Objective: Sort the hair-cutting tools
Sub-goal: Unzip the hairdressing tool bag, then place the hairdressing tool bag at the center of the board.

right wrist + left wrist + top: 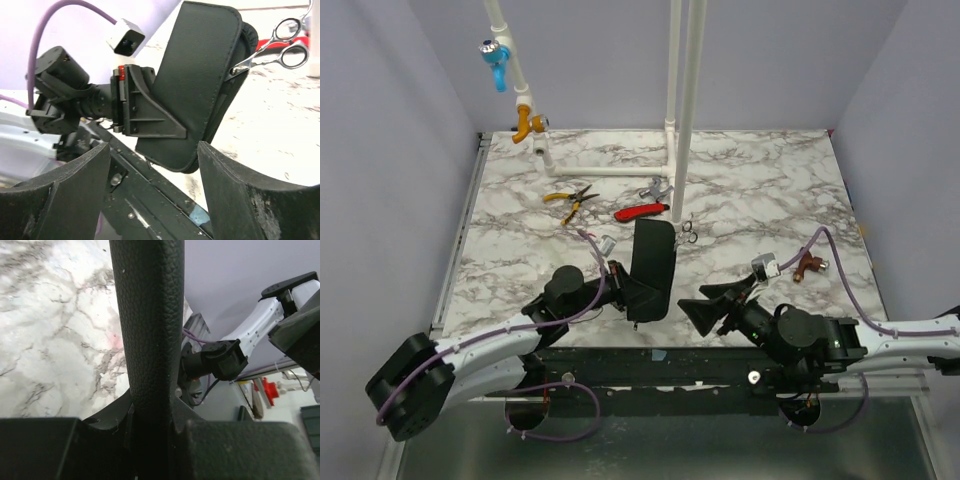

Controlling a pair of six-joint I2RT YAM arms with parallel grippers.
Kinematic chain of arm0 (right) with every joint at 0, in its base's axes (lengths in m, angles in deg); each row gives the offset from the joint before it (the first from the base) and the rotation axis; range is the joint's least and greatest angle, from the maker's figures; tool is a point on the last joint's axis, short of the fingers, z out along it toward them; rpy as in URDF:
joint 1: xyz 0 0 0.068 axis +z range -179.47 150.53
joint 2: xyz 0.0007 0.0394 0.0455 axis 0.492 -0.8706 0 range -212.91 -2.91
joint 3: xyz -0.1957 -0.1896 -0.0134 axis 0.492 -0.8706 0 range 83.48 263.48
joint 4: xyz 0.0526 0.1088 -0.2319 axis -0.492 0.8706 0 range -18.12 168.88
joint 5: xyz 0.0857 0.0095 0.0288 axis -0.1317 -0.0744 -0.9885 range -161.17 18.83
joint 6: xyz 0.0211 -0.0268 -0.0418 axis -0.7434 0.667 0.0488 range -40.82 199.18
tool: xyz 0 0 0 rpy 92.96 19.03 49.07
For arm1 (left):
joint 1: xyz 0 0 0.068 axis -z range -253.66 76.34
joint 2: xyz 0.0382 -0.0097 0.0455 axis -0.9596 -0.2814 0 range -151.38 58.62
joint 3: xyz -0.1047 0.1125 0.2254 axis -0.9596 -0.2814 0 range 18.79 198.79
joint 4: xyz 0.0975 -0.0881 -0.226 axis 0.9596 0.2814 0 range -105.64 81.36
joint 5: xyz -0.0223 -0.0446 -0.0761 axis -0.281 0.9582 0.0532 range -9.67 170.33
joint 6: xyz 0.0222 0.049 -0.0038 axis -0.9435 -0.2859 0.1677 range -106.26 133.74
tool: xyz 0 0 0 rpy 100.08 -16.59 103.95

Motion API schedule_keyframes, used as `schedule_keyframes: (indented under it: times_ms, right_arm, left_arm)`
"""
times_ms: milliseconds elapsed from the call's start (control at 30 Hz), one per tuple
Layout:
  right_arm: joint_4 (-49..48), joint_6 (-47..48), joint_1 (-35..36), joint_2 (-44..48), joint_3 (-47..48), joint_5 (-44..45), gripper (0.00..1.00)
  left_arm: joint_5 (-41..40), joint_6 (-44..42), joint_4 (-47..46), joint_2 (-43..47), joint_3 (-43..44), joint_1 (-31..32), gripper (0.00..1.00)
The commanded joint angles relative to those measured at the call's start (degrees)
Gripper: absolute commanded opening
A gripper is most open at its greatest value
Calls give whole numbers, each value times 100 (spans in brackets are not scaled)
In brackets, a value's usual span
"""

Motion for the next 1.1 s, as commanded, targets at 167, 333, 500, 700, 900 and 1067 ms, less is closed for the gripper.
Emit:
schedule_keyframes:
  times_ms: [167,333,500,700,900,1067]
  right_arm:
    - [1016,-975,-53,-895,208,1355,74]
    - [1391,-1465,-593,-1335,301,1381,74]
    - [1104,-1501,-1327,-1254,5,699,74]
    - [1162,-1589,-1520,-1343,-94,692,74]
    - [654,-1613,-2608,-1598,-361,-689,74]
    - [251,-1580,-3152,-1868,-432,-1448,74]
  left_arm:
    - [1132,723,-3115,-2442,166,-191,0]
    - [1430,971,-3588,-4034,554,-242,0]
    - [1630,1655,-5055,-5431,598,-386,0]
    - [1631,1673,-4988,-5743,617,-475,6]
    - [1564,1335,-3846,-5550,816,-479,56]
    - [1509,1277,-3340,-5585,895,-478,77]
